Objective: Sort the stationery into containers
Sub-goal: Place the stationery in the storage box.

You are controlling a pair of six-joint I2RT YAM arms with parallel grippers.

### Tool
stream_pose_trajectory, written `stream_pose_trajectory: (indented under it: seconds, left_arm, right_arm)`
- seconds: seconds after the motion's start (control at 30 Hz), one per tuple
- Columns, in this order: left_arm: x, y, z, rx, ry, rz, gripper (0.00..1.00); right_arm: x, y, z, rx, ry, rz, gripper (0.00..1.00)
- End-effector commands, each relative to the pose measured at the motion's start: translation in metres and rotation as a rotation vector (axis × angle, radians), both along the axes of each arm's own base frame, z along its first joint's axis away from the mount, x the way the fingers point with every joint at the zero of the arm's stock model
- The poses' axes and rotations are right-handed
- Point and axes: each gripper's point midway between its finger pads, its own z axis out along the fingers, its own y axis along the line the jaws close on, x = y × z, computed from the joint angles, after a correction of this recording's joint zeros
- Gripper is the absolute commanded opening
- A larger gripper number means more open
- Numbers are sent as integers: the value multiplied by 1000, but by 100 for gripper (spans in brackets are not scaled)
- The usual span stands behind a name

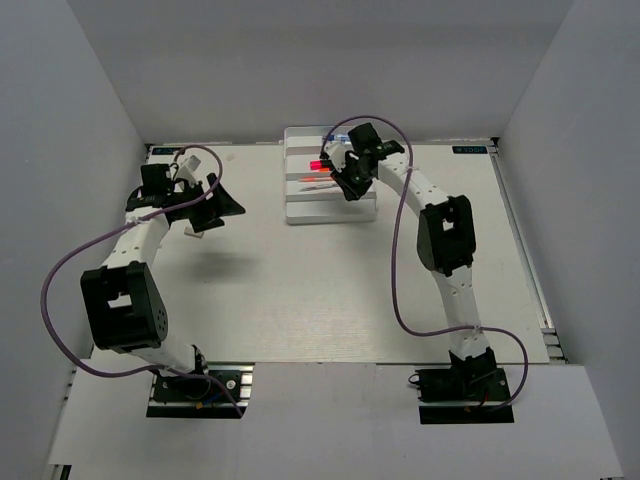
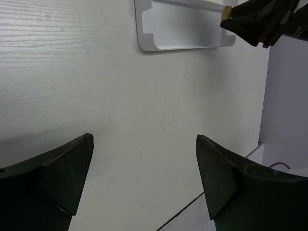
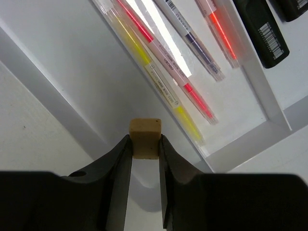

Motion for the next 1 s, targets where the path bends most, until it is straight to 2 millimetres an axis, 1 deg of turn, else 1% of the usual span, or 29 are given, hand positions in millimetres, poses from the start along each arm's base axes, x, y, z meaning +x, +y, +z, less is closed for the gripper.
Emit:
stream_pose_trajectory:
  seconds: [0.0,0.07,0.1,0.13,0.2,0.27,0.3,0.33,0.4,0.43,0.5,0.53,0.6,0.63,0.67,0.73,0.77,0.87,0.93,0.97]
  left_arm:
    - [5,5,13,32,-56,-20,96]
    - [7,10,12,62,-44,-11,95]
    - [11,16,8,101,-36,11,94]
    - [16,20,13,122,-49,22,93]
    - [20,30,9,175,-43,47,93]
    - [23,35,9,203,-43,64,92]
    - [25,39,9,223,-42,76,92]
    - [28,47,7,263,-38,104,92]
    - [28,59,1,327,-13,140,91]
    - [29,73,-2,393,0,190,91]
    - [30,89,-5,471,12,227,91]
    - [31,100,-7,526,16,252,91]
    - [35,110,-9,595,0,235,91]
    - [34,114,-12,622,8,224,91]
    - [39,116,-17,648,12,185,91]
    - [42,121,-24,670,27,137,91]
    - [43,122,-26,680,34,114,91]
    - [56,124,-37,685,55,89,91]
    - [60,127,-43,684,60,72,91]
    - [62,129,-49,694,72,64,91]
  right_arm:
    - [7,6,-5,1,-19,-11,5]
    - [6,6,-8,-2,-14,-9,7]
    - [4,9,-9,-5,-9,-2,8]
    - [4,7,-9,-5,-5,-5,8]
    - [2,9,-10,-5,-1,-3,8]
    - [-1,10,-12,-10,9,0,13]
    - [-2,10,-14,-17,11,-4,18]
    - [-3,9,-16,-22,16,-7,27]
    - [-5,12,-15,-25,14,-6,33]
    - [-5,12,-13,-21,16,-11,38]
    - [-8,13,-11,-18,20,-10,41]
    - [-8,13,-7,-17,16,-11,44]
    - [-9,14,-4,-15,10,-11,47]
    - [-10,16,0,-12,7,-8,48]
    - [-10,14,1,-12,5,-12,48]
    - [-15,23,7,-7,-3,6,49]
    - [-12,17,9,-4,0,-7,49]
    - [-13,19,15,-1,-9,-7,49]
    - [-13,19,21,4,-13,-14,49]
    - [-13,20,28,14,-23,-17,49]
